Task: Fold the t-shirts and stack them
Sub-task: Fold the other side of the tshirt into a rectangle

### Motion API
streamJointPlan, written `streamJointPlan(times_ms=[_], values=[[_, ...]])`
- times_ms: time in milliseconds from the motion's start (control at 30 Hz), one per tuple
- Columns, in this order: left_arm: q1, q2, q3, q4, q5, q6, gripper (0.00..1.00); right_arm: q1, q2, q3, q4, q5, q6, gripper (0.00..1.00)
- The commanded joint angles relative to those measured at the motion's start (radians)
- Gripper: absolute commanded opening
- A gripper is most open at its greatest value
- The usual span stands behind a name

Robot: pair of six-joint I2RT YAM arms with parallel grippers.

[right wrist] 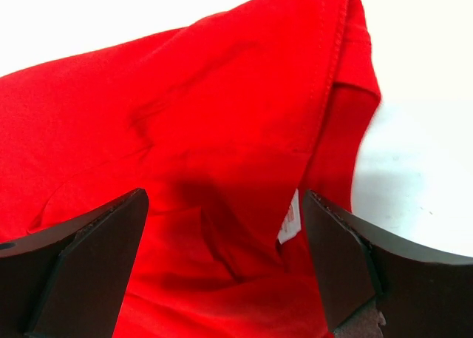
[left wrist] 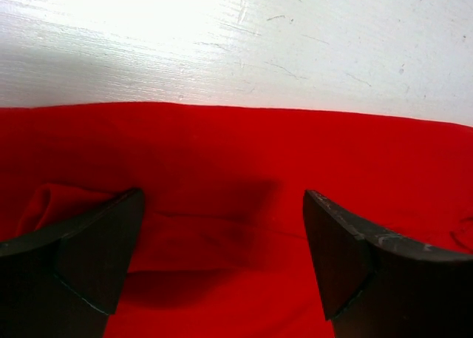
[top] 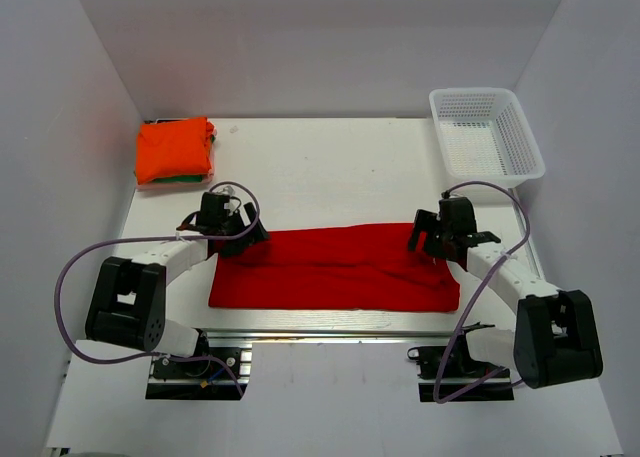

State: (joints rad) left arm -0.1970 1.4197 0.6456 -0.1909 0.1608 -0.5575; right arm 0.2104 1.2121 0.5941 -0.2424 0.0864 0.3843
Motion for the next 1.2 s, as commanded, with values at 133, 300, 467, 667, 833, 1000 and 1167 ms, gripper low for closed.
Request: streamJointPlan(times_ms=[133,300,467,667,833,1000,1167], values=[[0.004,0.061,-0.02,-0.166,-0.099,0.014,1.0,-0.003,0.02,0.001,0.091,-0.073,-0.027,0.82],[0.004,0.05,-0.02,-0.176,-0.109,0.014,1.0,-0.002,-0.014,-0.01,0.095,-0.148,-0.029,0.4],[0.004,0.041,-0.011,-0.185,-0.118,0.014,1.0,-0.003,-0.046,-0.011,0.072,-0.174,-0.038,0.23],[0.004,0.041,-0.011,-0.185,-0.118,0.014,1.0,-0.006,-0.052,-0.01,0.054,-0.172,-0.039,0.0],[0.004,0.041,-0.001,-0.196,-0.132,0.014,1.0,-0.003,-0.069,0.004,0.035,-0.091,-0.039,0.0],[0.004,0.041,0.009,-0.242,-0.184,0.005,1.0,-0.003,-0.051,0.036,-0.035,0.128,0.005,0.0],[0.004,0.009,-0.003,-0.274,-0.193,-0.016,1.0,0.0,0.012,0.041,-0.013,0.188,0.024,0.0]])
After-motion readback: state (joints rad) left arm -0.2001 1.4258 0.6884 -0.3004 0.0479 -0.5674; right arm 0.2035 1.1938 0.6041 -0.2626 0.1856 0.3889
